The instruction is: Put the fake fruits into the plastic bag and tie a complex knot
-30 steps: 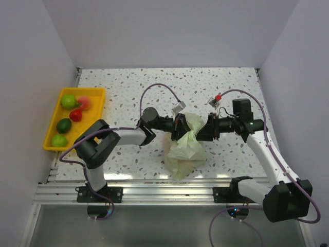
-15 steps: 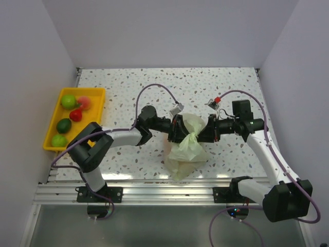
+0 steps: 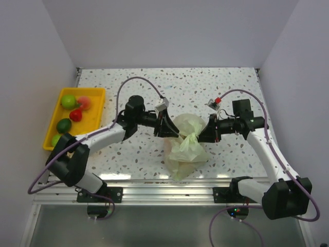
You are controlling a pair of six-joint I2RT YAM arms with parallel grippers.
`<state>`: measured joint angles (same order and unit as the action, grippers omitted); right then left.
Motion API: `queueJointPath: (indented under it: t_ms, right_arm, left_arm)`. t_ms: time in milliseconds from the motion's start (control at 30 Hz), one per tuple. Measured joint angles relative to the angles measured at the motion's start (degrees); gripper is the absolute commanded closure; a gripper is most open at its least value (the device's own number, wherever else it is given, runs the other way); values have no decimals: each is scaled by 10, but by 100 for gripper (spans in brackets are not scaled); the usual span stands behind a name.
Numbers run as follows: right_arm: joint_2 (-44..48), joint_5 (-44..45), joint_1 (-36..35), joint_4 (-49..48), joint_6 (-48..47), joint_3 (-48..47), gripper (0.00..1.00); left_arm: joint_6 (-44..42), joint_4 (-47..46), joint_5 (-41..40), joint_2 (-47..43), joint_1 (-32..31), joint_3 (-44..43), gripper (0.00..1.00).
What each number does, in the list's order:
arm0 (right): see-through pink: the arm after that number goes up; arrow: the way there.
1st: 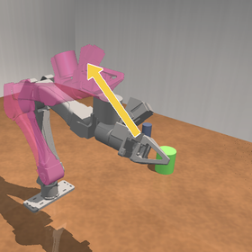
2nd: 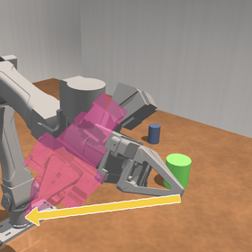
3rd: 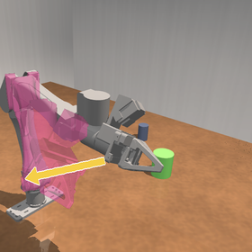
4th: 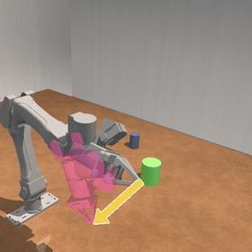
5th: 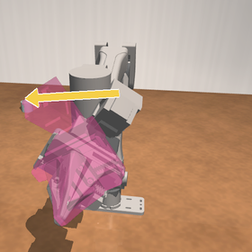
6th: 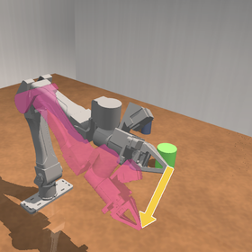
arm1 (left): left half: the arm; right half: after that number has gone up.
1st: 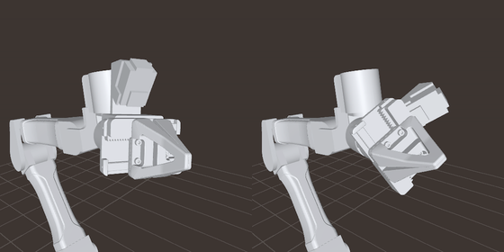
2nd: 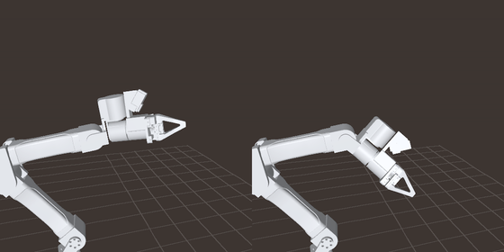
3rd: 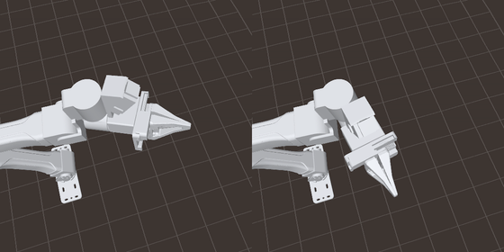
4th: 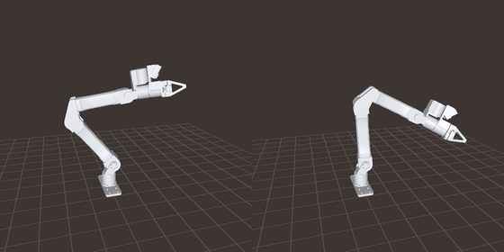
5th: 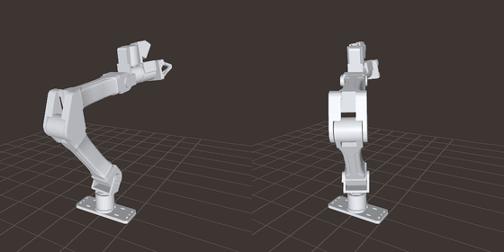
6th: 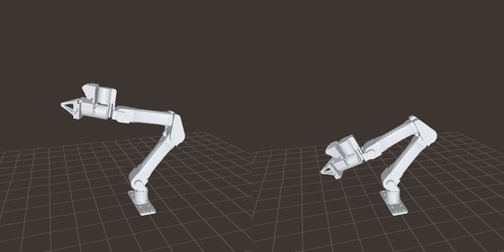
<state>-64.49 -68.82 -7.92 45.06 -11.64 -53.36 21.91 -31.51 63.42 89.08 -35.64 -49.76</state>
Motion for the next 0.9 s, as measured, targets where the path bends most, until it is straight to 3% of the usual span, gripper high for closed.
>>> queueJointPath:
  t_ms: [133,200,333,567,900]
  right_arm:
    - [-12,-14,0,-17,-11,-2,100]
    - [-19,-23,0,-41,-9,-1,100]
    - [-23,-31,-5,-122,20,7,100]
    - [-31,-32,-40,-208,50,9,100]
    - [-42,-19,-54,-212,48,9,100]
  left_arm:
    - [-149,184,1,-75,38,-14,59]
    - [-227,264,-1,-106,46,-28,42]
    - [-349,377,-11,-143,45,-51,37]
    - [-441,417,-101,-154,25,-53,43]
    - [-454,410,-151,-151,-60,-75,39]
